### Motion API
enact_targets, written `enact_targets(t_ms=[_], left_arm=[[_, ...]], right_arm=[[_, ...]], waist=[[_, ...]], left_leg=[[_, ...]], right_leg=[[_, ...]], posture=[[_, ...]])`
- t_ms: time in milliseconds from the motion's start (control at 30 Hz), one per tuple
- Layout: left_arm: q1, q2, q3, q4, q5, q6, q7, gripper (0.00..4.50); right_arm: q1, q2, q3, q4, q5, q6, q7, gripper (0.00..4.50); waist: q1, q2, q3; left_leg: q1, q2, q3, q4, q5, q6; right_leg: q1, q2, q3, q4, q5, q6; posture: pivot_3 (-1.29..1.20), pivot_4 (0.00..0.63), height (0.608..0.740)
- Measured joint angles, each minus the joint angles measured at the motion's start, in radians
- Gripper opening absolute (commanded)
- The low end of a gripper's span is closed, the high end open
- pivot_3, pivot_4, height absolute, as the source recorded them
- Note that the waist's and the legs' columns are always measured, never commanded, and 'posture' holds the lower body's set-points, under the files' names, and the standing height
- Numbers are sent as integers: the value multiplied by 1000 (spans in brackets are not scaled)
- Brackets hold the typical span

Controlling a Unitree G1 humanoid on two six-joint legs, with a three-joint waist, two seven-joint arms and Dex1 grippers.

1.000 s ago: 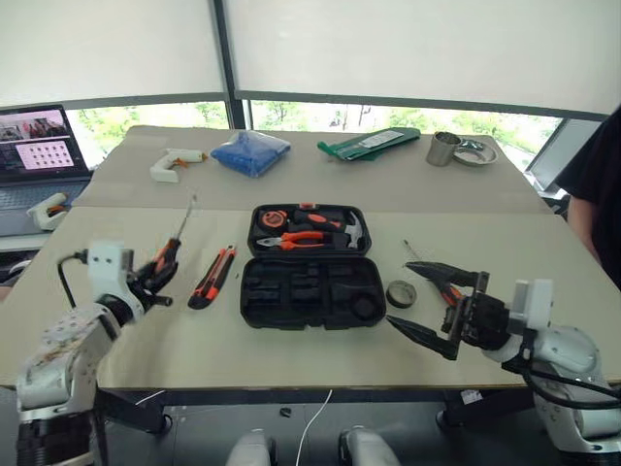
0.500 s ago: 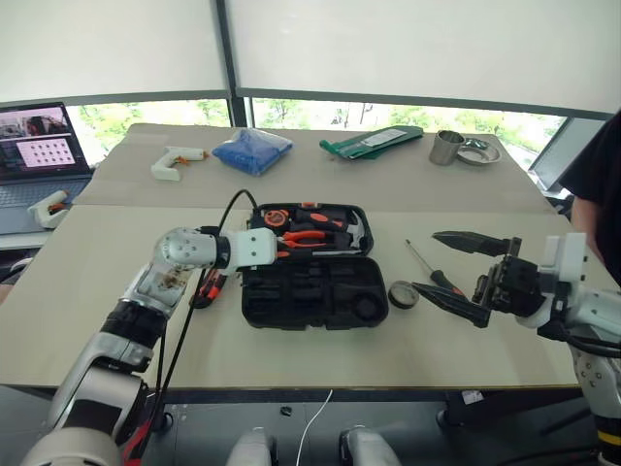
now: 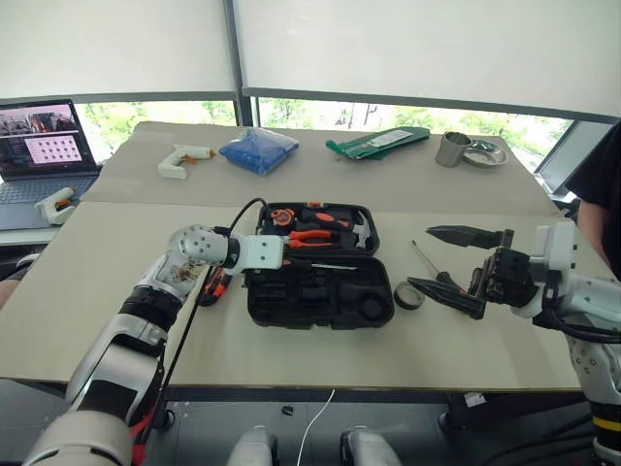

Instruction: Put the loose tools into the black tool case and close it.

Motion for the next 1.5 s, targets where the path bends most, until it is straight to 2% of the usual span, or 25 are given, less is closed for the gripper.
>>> enact_targets(t_ms=[133, 333, 400, 567, 700, 800, 867, 900, 933, 1067, 1500], left_arm=[[31, -28, 5, -26, 2, 37, 23, 898], [57, -8, 13, -81, 2, 69, 20, 898], [68, -5, 21, -96, 1, 79, 19, 1900], [98, -24, 67, -126, -60, 105, 9, 3444], [129, -89, 114, -187, -166, 160, 8, 3444], [125, -99, 156, -218, -216, 243, 16, 2724], [125, -114, 184, -217, -245, 321, 34, 2017], [126, -118, 185, -217, -252, 339, 35, 1906], [129, -125, 186, -216, -254, 351, 42, 1365], [159, -163, 188, -197, -251, 396, 106, 30], [199, -204, 108, -242, -163, 520, 172, 30]], right_arm=[[-13, 0, 0, 0, 1, 9, 1, 4500], [-15, 0, 1, -2, 2, 21, 3, 4500], [-15, 0, 1, -2, 4, 24, 3, 4500], [-7, 0, 2, -11, 8, 40, 2, 4500], [4, 8, 4, -14, 9, 49, 2, 4500], [9, 11, 4, -22, 9, 55, 1, 4500], [13, 20, 4, -23, 10, 60, -2, 4500], [13, 24, 4, -24, 10, 62, -4, 4500], [13, 27, 4, -26, 10, 64, -7, 4500], [24, 36, 4, -42, 10, 66, -9, 4500], [79, 67, 1, -37, 6, 64, -23, 4500]], waist=[[0, 0, 0], [-1, 0, 0], [-1, 0, 0], [-1, 0, 0], [2, 0, 0], [-1, 0, 0], [-3, 0, 0], [-3, 0, 0], [-3, 0, 0], [-1, 0, 0], [7, 4, -3]], left_leg=[[0, 0, 0, 1, 0, 0], [0, 0, 0, 1, 0, 0], [1, 0, 0, 1, 0, 0], [0, 0, 0, 1, 0, 0], [-1, 0, -1, 2, 0, 0], [0, 0, -1, 2, 0, 0], [1, 0, -1, 2, 0, 0], [1, 0, -1, 2, 0, 0], [1, 0, -1, 2, 0, 0], [0, 0, -2, 2, 0, 0], [7, -1, -2, 2, 1, -1]], right_leg=[[0, 0, 0, 1, 0, 0], [0, 0, 0, 1, 0, 0], [0, 0, 0, 1, 0, 0], [0, 0, 0, 1, 0, 0], [0, 0, 0, 1, 0, 0], [0, 0, 0, 1, 0, 0], [1, 1, 0, 2, 0, 0], [0, 1, 0, 2, 0, 0], [0, 1, 0, 2, 0, 0], [1, 0, 0, 2, 0, 0], [7, -1, 0, 2, 0, 0]], posture=[[0, 150, 740], [0, 150, 740], [0, 150, 740], [0, 150, 740], [0, 150, 740], [0, 150, 740], [0, 150, 740], [0, 150, 740], [0, 150, 740], [0, 150, 740], [0, 150, 740]])
